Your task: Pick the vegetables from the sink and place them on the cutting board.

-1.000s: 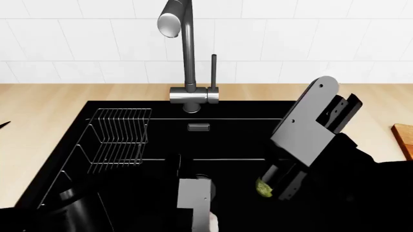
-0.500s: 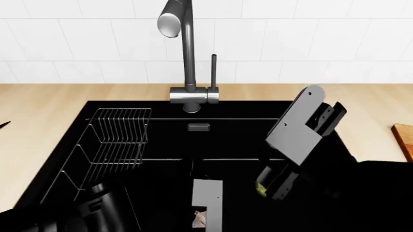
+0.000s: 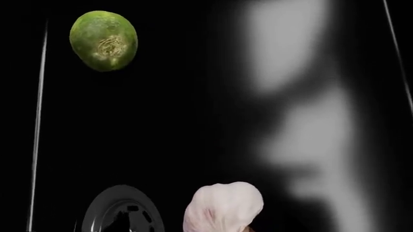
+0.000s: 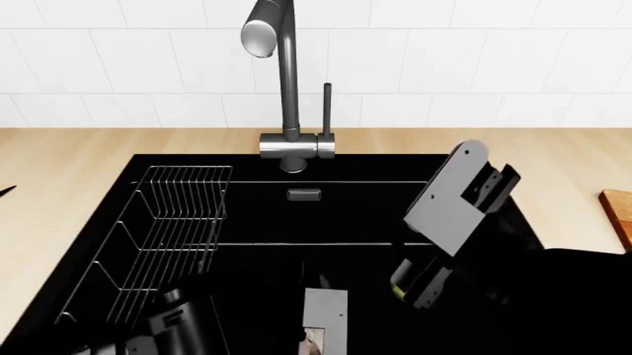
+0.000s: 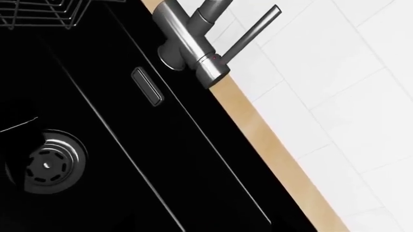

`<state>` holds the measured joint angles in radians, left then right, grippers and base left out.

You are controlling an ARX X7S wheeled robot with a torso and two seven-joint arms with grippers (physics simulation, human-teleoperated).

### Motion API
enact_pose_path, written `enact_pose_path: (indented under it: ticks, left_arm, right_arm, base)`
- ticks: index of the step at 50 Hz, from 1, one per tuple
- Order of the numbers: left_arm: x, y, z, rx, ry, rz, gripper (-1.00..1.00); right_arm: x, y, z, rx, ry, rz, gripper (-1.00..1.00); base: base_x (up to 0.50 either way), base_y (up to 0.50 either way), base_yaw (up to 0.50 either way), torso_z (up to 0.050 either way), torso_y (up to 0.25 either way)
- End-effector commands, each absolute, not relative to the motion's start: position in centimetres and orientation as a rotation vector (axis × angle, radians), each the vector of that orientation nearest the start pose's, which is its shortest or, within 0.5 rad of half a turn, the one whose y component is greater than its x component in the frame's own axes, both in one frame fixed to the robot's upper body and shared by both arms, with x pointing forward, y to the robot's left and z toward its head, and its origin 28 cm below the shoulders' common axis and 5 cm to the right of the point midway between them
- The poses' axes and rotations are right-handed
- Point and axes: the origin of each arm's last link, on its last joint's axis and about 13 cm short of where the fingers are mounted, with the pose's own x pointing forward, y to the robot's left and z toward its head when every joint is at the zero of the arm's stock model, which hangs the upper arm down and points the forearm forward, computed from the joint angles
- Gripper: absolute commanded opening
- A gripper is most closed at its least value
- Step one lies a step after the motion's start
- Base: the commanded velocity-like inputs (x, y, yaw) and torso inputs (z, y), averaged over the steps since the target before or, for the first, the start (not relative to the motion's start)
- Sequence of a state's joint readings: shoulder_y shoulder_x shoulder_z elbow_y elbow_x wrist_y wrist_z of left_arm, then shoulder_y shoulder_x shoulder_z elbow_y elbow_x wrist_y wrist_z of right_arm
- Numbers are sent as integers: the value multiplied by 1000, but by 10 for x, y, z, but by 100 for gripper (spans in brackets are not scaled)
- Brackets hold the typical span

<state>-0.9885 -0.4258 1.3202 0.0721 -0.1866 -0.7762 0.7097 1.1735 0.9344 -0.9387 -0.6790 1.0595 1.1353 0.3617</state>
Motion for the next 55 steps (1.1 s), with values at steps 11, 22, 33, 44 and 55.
enact_pose_path:
  ticks: [11, 22, 33, 44, 55]
  left_arm:
    - [300, 166, 89, 1008, 643, -1354, 100]
    - [301, 167, 82, 1003, 661, -1356, 100]
    - [308, 174, 78, 1007, 681, -1318, 100]
    - [311, 177, 71, 1026, 703, -1299, 100]
    - [315, 177, 63, 1028, 701, -1285, -100]
  right_arm:
    - [227, -143, 222, -794, 247, 472, 100]
    - [228, -142, 220, -788, 247, 482, 100]
    - [231, -141, 215, -779, 249, 495, 100]
    - [231, -142, 212, -770, 248, 495, 100]
    - [231, -141, 210, -764, 249, 500, 100]
  base:
    - [0, 0, 0, 0, 0]
    - [0, 0, 0, 0, 0]
    - [0, 0, 0, 0, 0]
    - [0, 0, 0, 0, 0]
    - [0, 0, 0, 0, 0]
